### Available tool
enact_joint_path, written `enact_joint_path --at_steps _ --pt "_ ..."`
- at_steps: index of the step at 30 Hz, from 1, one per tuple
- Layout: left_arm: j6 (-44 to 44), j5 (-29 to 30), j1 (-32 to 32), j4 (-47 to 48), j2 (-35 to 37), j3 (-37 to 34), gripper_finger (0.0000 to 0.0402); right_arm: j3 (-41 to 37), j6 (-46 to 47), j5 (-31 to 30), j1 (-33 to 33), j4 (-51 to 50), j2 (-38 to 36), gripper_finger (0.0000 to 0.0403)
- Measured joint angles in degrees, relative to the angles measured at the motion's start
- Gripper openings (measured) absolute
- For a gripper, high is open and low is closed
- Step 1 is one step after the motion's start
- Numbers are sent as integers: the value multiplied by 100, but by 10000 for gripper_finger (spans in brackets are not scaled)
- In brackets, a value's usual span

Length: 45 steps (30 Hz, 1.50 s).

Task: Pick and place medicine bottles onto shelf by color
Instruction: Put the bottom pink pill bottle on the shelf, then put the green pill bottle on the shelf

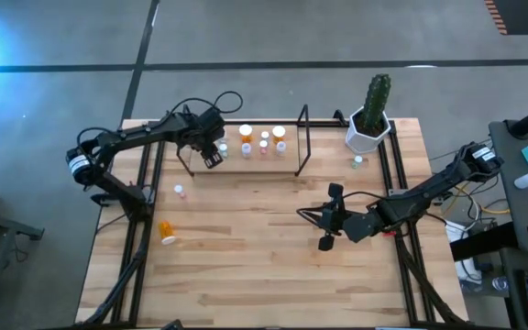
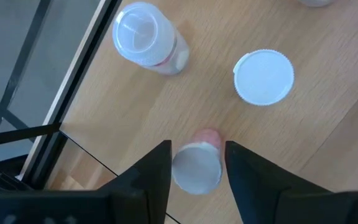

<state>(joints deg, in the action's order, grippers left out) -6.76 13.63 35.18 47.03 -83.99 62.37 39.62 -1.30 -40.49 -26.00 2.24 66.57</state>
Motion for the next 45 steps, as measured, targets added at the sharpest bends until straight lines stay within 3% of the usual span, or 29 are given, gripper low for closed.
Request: enact_joint_path --at_steps 13,21,25,31,37,41,45 --pt "-112 15 0 288 399 154 135 0 -32 0 0 -11 -2 12" --pt "-321 15 -344 222 1506 36 135 0 35 -16 -215 -385 -352 12" --pt "-443 -331 -809 -271 2226 -251 134 2 523 -751 -491 -1136 -726 12" --pt "-352 -1113 -1725 -1871 3455 -1223 134 -187 2178 -1610 -791 -2598 -1027 12" --pt "-213 -1319 -2709 -4638 4466 -2928 134 -840 3394 -1969 -862 -2785 -1069 12" --pt "-220 -1357 -3157 -6905 4653 -4103 118 -1123 4209 -2122 -861 -2833 -1088 13" --pt "-208 -1357 -3281 -8676 4491 -4984 80 -1139 5267 -2324 -720 -3497 -1239 13"
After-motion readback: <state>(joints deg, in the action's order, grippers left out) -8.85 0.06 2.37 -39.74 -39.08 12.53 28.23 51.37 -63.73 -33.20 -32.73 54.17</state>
